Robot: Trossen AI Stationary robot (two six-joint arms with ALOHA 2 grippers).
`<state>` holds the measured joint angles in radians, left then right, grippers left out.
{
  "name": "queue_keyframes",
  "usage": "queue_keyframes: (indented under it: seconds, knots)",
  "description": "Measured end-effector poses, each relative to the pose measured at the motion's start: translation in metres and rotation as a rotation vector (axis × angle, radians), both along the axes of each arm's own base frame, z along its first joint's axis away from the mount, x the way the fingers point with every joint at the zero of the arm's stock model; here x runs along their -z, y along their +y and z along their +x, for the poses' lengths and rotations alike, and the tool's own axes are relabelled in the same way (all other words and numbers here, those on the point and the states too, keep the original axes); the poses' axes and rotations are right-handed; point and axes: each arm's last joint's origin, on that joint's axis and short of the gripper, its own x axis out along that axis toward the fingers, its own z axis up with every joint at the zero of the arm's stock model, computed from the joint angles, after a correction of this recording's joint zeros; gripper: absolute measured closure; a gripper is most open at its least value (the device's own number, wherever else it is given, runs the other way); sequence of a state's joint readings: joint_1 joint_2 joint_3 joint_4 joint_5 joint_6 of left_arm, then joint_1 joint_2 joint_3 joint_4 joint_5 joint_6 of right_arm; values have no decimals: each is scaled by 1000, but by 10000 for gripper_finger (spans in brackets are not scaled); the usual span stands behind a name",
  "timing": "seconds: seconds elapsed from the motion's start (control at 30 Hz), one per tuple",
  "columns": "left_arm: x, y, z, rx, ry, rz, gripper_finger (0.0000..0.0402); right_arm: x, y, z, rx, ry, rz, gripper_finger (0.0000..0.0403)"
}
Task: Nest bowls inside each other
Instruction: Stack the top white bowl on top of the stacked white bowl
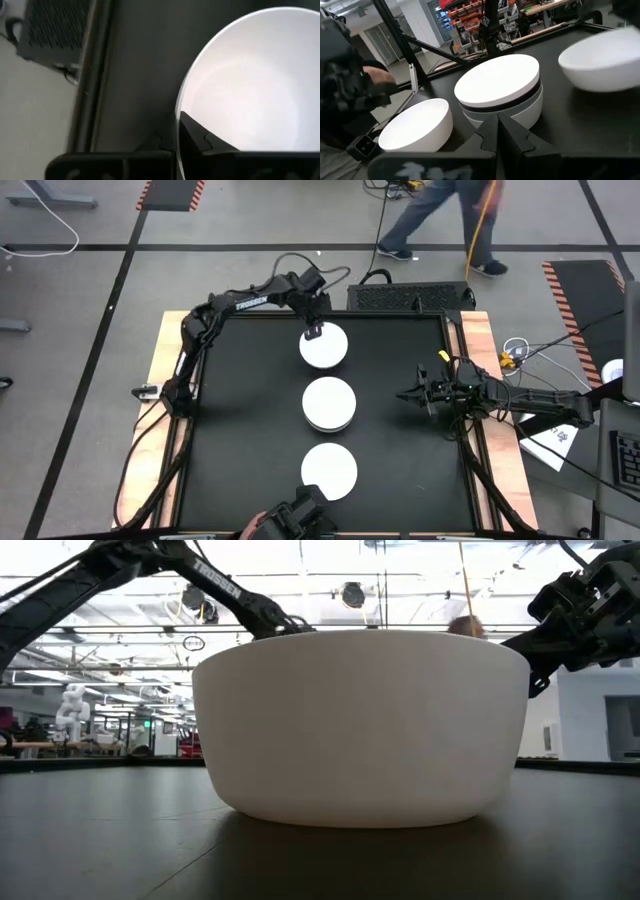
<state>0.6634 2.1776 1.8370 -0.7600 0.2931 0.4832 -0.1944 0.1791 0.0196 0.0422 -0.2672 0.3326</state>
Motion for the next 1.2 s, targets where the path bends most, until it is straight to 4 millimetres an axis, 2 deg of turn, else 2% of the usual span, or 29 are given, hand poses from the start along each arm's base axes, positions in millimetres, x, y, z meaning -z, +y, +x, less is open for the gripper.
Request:
queue_keyframes:
  seconds: [0.27, 0.5, 0.7, 0.87, 1.03, 1.2]
  knots:
    - [-77, 2, -34, 40, -281, -81, 400, 0, 0, 0, 2, 0, 11, 403]
    - [-133, -19, -58, 102, -403, -39, 401, -1, 0, 0, 4, -3, 27, 403]
    - [-167, -43, -82, 148, -457, -9, 401, 0, 0, 0, 6, -2, 39, 403]
    - [-161, -69, -101, 158, -489, -7, 401, -1, 0, 0, 6, -3, 39, 403]
    - [-150, -95, -131, 133, -591, 50, 401, -1, 0, 0, 6, -4, 39, 403]
    - [-123, -115, -164, 71, -683, 76, 401, -1, 0, 0, 5, -4, 36, 403]
